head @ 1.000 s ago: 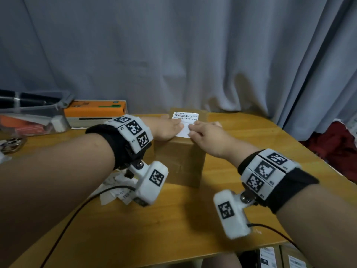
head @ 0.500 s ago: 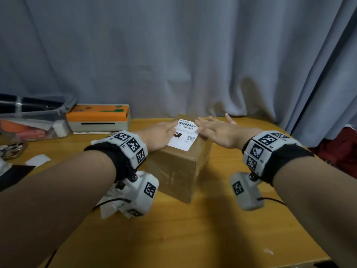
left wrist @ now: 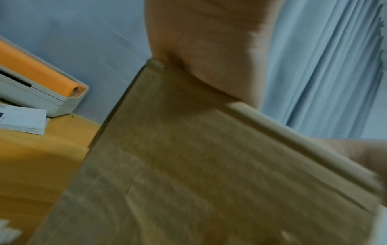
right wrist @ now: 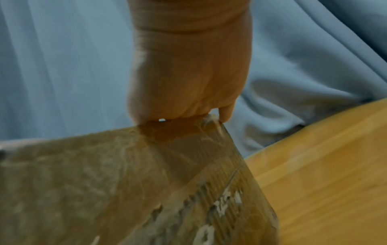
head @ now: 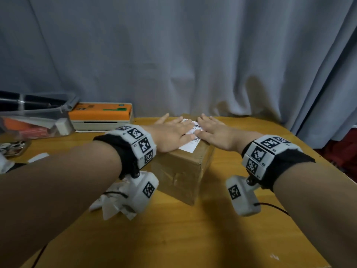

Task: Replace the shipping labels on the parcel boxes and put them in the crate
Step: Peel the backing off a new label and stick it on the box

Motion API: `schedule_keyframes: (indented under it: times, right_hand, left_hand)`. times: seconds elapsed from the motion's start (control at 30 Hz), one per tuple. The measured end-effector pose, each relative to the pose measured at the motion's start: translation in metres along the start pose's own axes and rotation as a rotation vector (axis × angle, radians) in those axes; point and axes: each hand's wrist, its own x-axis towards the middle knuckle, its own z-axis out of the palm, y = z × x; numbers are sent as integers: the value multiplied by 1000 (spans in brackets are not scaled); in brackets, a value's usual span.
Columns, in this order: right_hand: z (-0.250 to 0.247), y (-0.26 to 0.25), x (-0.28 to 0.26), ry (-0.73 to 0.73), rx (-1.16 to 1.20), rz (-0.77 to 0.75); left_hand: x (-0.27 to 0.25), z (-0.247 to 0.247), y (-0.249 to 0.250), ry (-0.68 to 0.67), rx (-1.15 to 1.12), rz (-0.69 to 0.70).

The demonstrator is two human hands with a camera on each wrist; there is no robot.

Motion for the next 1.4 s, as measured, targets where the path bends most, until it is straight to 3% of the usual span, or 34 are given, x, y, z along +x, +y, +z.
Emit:
schedule_keyframes:
  times: [0.13,0.3,0.5,0.7,0.87,0.97,1.03,1.17,1.4]
  right_hand:
    - [-3,0,0,1,-31,14]
    - [1,3,4,21,-46,57]
    - [3,-2,4,40,-77,118]
    - [4,-9,5,50,-73,179]
    - [6,-7,2,88,-31,170]
    - [5,-9,2,90,-36,165]
    - [5,-10,1,99,-61,146]
    - [6,-14,-2,169,-142,65]
    - [20,-37,-21,61,-125,-262]
  left_hand:
    - [19,-9,-5,-95,54,-33]
    - [27,-8,-13,-80,56,-93]
    - [-7,-5,-11,-102,80,-9]
    - [-28,1,18,-97,-81,87]
    - [-61,-9,-7,-86,-235,172]
    - [-71,-16,-14,-5,-418,98]
    - [-63,-17,-15,51,-363,46]
    - [-42,-7,-16,3,-213,-1]
    - [-29,15,-22,8,-472,-79]
